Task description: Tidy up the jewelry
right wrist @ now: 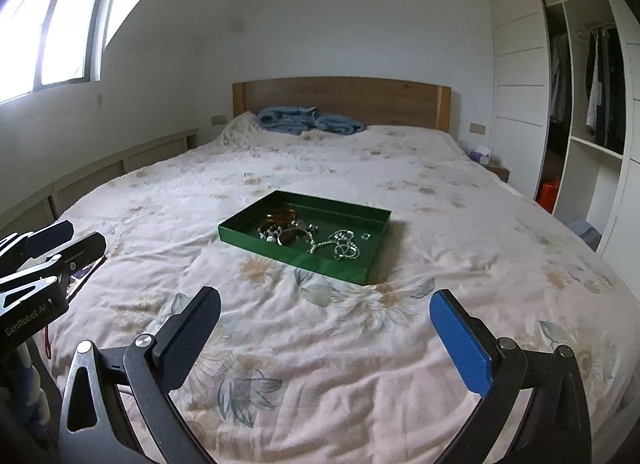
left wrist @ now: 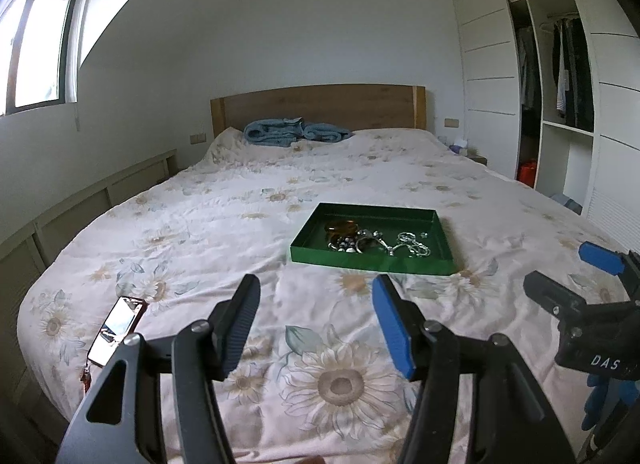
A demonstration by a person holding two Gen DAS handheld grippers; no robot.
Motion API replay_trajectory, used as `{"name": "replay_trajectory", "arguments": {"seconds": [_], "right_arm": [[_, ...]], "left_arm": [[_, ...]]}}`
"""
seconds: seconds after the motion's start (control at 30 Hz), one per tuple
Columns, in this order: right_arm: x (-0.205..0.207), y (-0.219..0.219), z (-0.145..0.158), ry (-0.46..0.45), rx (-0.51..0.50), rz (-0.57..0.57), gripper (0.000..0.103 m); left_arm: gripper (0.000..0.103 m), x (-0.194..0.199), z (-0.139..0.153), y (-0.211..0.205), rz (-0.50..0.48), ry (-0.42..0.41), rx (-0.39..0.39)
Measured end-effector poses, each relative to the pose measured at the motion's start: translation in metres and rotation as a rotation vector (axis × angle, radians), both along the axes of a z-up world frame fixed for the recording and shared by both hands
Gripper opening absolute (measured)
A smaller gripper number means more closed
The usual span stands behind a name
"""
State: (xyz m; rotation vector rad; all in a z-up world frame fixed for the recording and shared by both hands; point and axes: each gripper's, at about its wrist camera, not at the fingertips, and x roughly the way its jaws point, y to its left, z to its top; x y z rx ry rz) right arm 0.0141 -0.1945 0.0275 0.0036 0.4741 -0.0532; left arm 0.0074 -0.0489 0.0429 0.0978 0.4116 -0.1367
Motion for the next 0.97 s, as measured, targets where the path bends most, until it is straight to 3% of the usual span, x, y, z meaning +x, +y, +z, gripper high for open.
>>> {"name": "replay_trajectory", "arguments": {"seconds": [0.4, 0.97], "right_arm": [[-0.023, -0.013, 0.008, -0.030, 0.011, -0.022, 0.103], [-0.033, -0.017, 0.011, -0.034, 0.000, -0.037, 0.103]], "left_arm": [[0.057, -0.024, 0.005, -0.010, 0.004, -0.066, 0.033], [0.057, -0.025, 0.009, -0.002, -0.006, -0.037, 0.008]]}}
